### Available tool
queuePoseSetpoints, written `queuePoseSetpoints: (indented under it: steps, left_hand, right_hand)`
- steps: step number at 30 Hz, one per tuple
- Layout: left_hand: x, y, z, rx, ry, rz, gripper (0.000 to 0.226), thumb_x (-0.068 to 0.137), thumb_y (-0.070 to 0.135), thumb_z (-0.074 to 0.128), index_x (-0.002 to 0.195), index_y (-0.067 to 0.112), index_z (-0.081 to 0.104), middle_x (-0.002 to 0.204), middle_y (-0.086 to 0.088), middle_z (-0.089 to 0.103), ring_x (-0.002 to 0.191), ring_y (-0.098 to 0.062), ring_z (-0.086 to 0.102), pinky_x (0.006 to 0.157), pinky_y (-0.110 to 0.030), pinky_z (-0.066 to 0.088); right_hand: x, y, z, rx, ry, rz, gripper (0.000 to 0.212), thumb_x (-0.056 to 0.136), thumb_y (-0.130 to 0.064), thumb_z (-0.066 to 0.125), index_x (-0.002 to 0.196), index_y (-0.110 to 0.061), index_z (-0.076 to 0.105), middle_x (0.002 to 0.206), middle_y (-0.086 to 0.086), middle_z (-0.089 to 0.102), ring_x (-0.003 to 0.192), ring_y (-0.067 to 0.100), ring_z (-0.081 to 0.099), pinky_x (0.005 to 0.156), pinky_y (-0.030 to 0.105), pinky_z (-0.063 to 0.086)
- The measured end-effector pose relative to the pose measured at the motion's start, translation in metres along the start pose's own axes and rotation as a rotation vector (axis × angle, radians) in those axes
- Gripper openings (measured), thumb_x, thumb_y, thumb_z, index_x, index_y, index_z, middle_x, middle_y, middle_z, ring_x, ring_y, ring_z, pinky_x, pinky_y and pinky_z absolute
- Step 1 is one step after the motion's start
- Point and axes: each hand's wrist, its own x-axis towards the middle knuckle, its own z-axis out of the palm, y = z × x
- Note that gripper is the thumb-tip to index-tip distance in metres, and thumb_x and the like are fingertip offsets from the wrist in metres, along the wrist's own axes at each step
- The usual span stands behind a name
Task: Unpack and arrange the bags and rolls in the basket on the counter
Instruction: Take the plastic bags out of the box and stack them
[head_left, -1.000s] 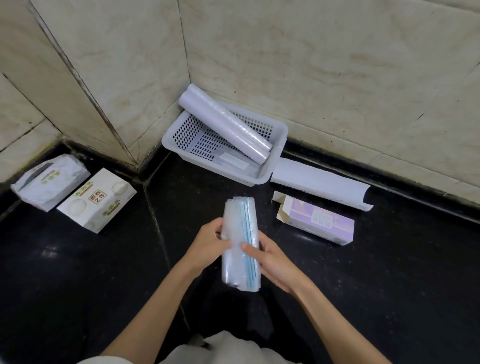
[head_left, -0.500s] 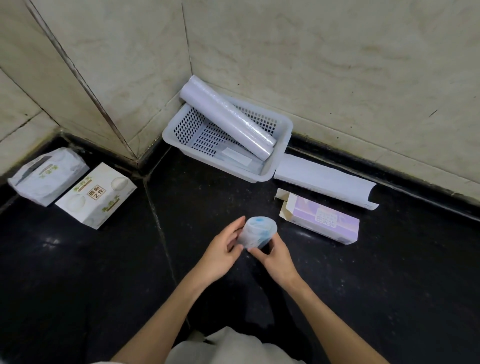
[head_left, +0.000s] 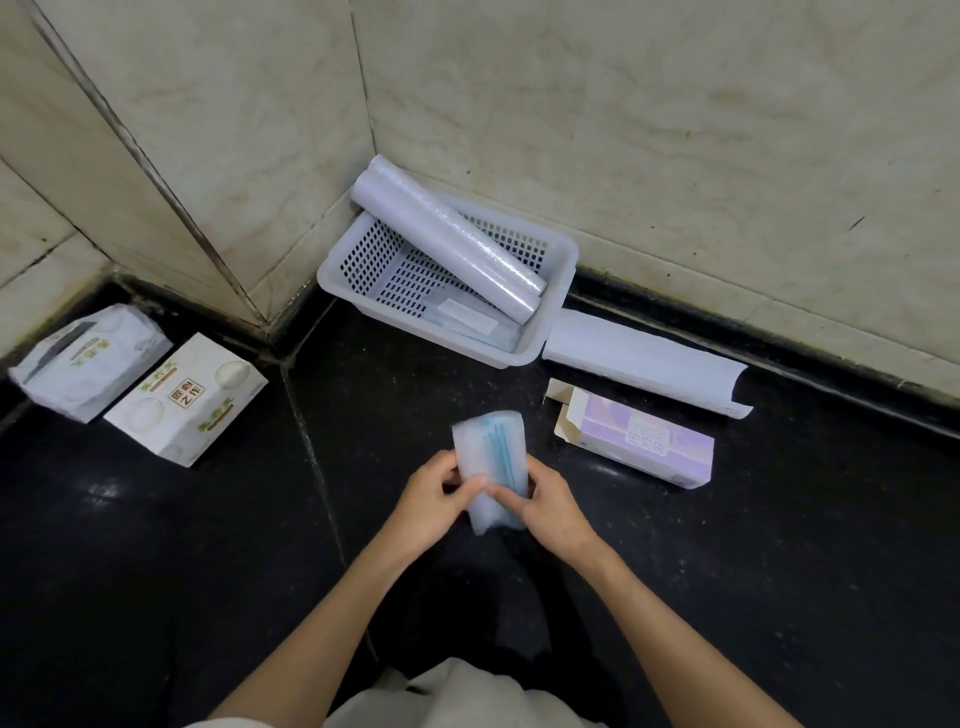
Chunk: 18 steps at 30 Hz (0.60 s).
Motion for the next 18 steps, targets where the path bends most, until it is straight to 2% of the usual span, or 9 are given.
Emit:
queuePoseSetpoints:
  steps: [1,3,5,8,11,13,15,18]
  left_hand:
    - [0.0,0.003,-0.005,-0.007,0.031,0.008,0.029,0.084,0.014,0.064,0.114,0.012,0.061,0.109,-0.008,0.065,0.102,-0.022,0.062,0.085,-0.039,0.055]
    - [-0.002,0.011,-0.012,-0.068,0.029,0.007,0.021,0.083,0.014,0.066,0.104,0.018,0.063,0.1,-0.004,0.069,0.093,-0.02,0.066,0.068,-0.026,0.057]
    - [-0.005,0.019,-0.015,-0.119,0.024,-0.022,0.026,0.079,0.017,0.07,0.103,0.021,0.059,0.097,-0.001,0.07,0.085,-0.012,0.067,0.061,-0.019,0.053]
    - [-0.01,0.027,-0.012,-0.157,0.131,-0.056,0.044,0.076,0.02,0.073,0.112,0.02,0.048,0.099,0.002,0.065,0.087,-0.011,0.066,0.066,-0.02,0.051]
    - [-0.018,0.031,-0.009,-0.257,0.192,-0.011,0.041,0.082,0.019,0.067,0.117,0.023,0.045,0.103,0.001,0.063,0.091,-0.013,0.065,0.074,-0.027,0.054]
    - [-0.024,0.033,-0.011,-0.322,0.16,-0.001,0.035,0.087,0.017,0.061,0.119,0.022,0.05,0.105,-0.004,0.065,0.094,-0.015,0.066,0.079,-0.032,0.056]
    - [-0.028,0.032,-0.013,-0.38,0.104,-0.036,0.034,0.088,0.013,0.06,0.12,0.021,0.054,0.106,-0.005,0.067,0.095,-0.016,0.068,0.077,-0.029,0.058]
    - [-0.03,0.032,-0.013,-0.472,0.018,-0.088,0.032,0.086,0.009,0.062,0.116,0.02,0.06,0.107,-0.005,0.069,0.096,-0.015,0.068,0.074,-0.026,0.058]
  right_hand:
    - [-0.001,-0.005,-0.002,0.042,-0.039,0.012,0.031,0.082,-0.023,0.068,0.11,-0.029,0.057,0.102,-0.013,0.064,0.093,0.001,0.062,0.069,0.01,0.049]
    - [-0.004,-0.013,-0.006,0.136,-0.108,0.043,0.031,0.081,-0.022,0.069,0.109,-0.029,0.058,0.102,-0.012,0.066,0.09,-0.001,0.065,0.068,0.011,0.05]
    - [-0.007,-0.019,-0.006,0.193,-0.13,0.06,0.034,0.081,-0.021,0.069,0.113,-0.024,0.059,0.104,-0.006,0.068,0.092,0.003,0.066,0.07,0.014,0.052]
    - [-0.012,-0.025,0.0,0.23,-0.121,0.071,0.038,0.081,-0.021,0.069,0.118,-0.019,0.058,0.11,0.001,0.067,0.098,0.011,0.066,0.079,0.022,0.054]
    - [-0.018,-0.026,0.006,0.337,-0.077,0.098,0.033,0.084,-0.023,0.065,0.116,-0.019,0.056,0.112,0.007,0.067,0.102,0.02,0.065,0.09,0.035,0.053]
    - [-0.022,-0.028,0.006,0.399,-0.045,0.102,0.025,0.089,-0.027,0.058,0.114,-0.021,0.056,0.113,0.009,0.066,0.104,0.023,0.064,0.092,0.039,0.052]
    - [-0.025,-0.031,0.007,0.382,-0.02,0.086,0.019,0.093,-0.031,0.051,0.111,-0.026,0.055,0.114,0.008,0.065,0.105,0.022,0.063,0.093,0.038,0.052]
    - [-0.029,-0.034,0.009,0.306,0.022,0.057,0.025,0.097,-0.032,0.042,0.12,-0.029,0.051,0.122,0.003,0.06,0.109,0.015,0.059,0.098,0.037,0.049]
